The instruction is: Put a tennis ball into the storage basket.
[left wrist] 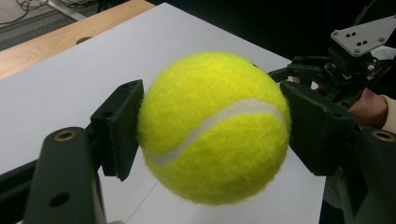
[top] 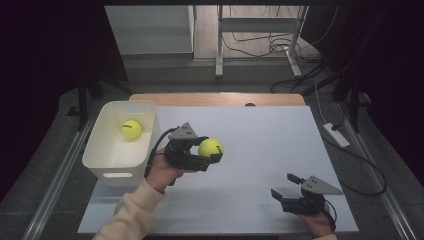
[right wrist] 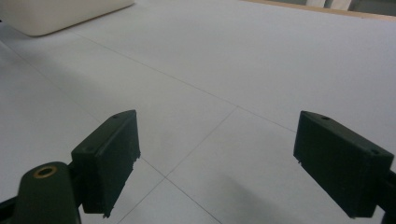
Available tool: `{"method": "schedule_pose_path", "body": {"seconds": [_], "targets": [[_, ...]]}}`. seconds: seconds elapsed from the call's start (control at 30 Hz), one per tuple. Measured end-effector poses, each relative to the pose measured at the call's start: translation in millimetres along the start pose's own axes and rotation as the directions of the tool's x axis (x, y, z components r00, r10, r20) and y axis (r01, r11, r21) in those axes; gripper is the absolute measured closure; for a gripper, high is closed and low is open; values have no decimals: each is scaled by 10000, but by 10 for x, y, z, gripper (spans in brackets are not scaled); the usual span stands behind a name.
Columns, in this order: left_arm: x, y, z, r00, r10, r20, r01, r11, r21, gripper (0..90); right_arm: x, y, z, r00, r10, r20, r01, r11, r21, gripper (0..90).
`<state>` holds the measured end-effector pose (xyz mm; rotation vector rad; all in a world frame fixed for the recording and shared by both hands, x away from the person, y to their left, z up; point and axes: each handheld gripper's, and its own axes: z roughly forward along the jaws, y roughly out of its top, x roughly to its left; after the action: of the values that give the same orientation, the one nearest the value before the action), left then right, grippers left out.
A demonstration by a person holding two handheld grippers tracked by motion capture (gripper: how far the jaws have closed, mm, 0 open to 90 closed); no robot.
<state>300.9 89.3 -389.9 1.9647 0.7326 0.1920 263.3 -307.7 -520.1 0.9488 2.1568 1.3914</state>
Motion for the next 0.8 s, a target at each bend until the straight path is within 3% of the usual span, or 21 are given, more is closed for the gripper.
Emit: {"method": "schedule_pose_path", "body": {"seconds": [0.8], "targets": [[178,53,-219,9971,-257,-721,232,9991,-355,271,6,23,-15,10000,53,-19,-54,9998,-192,142]]}}
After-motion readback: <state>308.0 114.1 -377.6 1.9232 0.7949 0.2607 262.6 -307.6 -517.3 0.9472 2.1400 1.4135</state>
